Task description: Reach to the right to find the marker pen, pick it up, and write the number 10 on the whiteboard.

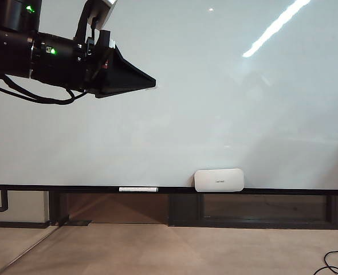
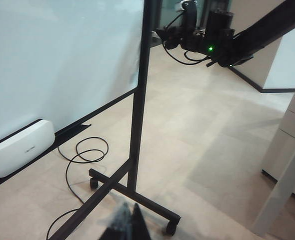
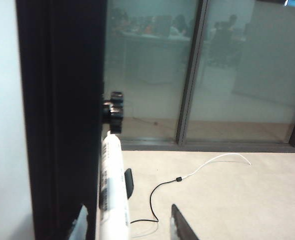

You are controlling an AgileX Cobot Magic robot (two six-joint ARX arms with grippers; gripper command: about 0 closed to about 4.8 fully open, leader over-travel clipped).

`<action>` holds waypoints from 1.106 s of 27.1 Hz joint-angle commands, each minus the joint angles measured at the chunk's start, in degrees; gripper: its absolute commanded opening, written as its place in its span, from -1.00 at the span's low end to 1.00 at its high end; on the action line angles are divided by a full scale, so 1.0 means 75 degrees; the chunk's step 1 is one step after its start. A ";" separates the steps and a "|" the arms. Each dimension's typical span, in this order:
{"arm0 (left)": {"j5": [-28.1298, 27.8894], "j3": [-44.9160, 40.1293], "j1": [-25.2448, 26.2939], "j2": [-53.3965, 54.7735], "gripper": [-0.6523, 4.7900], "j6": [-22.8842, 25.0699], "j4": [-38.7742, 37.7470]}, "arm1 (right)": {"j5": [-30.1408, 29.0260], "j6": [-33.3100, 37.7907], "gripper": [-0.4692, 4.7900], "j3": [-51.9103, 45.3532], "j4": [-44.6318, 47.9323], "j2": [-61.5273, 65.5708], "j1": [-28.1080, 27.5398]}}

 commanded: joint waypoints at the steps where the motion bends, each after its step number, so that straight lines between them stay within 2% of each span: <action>1: -0.0047 0.0017 -0.0015 -0.0023 -0.78 0.0015 0.0020 | 0.0000 0.0041 -0.01 0.0195 -0.0169 0.0073 0.0026; 20: -0.0111 0.0017 -0.0015 -0.0023 -0.78 0.0061 -0.0012 | 0.0006 0.0137 -0.02 0.0816 -0.0428 0.0452 0.0038; 22: -0.0114 0.0017 -0.0015 -0.0023 -0.78 0.0061 -0.0009 | 0.0006 0.0137 -0.10 0.0816 -0.0428 0.0452 0.0032; 25: -0.0198 0.0017 -0.0015 -0.0023 -0.78 0.0090 -0.0023 | 0.0006 0.0134 -0.41 0.0816 -0.0402 0.0452 0.0026; 30: -0.0195 0.0017 -0.0015 -0.0023 -0.78 0.0093 -0.0032 | -0.0015 0.0134 -0.71 0.0816 -0.0399 0.0452 0.0029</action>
